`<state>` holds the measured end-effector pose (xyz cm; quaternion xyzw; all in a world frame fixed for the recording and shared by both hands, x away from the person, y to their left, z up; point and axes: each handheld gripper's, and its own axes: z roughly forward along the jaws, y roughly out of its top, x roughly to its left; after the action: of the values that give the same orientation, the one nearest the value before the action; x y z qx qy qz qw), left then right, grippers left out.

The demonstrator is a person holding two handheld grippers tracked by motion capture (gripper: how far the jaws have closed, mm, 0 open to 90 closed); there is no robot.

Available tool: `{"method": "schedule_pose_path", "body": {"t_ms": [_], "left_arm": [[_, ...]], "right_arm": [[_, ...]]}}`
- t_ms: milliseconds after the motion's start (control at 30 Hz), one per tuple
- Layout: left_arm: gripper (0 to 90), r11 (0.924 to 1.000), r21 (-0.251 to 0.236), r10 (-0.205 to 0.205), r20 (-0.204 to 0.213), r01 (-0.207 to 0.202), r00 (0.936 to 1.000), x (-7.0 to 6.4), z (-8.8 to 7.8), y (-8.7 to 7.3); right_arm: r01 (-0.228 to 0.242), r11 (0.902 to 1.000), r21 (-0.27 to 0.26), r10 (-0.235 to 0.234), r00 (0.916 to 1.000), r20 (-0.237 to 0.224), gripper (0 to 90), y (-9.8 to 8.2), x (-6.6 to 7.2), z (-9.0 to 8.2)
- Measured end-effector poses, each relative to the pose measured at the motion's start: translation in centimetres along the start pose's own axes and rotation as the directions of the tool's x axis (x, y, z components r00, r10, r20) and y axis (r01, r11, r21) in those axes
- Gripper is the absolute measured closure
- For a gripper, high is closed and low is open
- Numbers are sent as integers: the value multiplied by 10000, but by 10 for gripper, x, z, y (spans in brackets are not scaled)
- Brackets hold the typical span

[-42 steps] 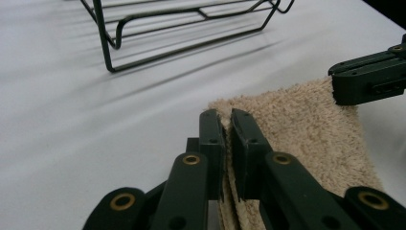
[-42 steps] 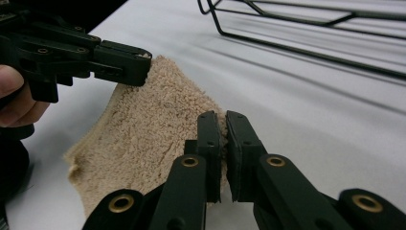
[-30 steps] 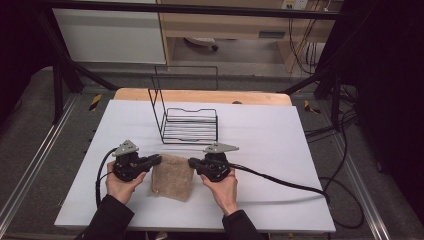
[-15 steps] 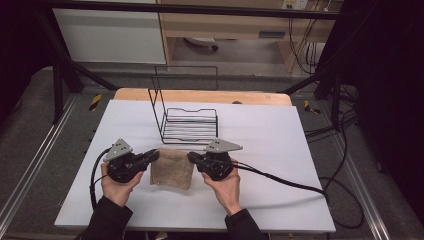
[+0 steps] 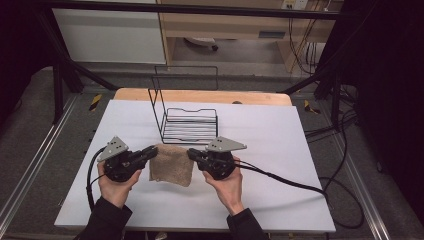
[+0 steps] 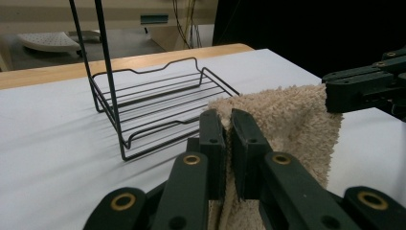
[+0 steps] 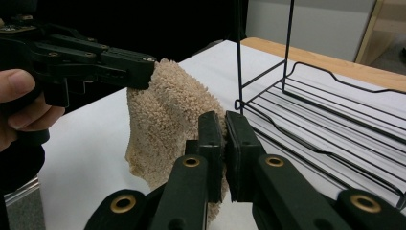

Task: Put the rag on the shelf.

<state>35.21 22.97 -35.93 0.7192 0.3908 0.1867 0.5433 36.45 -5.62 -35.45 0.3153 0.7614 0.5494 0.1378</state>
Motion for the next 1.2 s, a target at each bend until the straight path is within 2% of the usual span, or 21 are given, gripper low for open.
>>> {"method": "schedule_pose_path", "body": {"t_ms": [400, 767, 933, 1200], "left_arm": [[840, 9990, -427, 124, -82, -128, 9999, -7, -4, 21], [840, 9967, -773, 260, -76, -265, 9996, -13, 0, 45], [839, 9946, -974, 352, -101, -360, 9993, -14, 1, 56], [839, 9914, -1261, 344, -131, -358, 9993, -14, 2, 67]], "right_arm": [[409, 9986, -340, -406, 9991, 114, 862, 20, 1, -11], [729, 9950, -681, -699, 9965, 459, 862, 42, -4, -25], [674, 9937, -900, -627, 9966, 533, 861, 49, -5, -29], [876, 9897, -1131, -800, 9943, 702, 862, 63, -6, -33]]}}
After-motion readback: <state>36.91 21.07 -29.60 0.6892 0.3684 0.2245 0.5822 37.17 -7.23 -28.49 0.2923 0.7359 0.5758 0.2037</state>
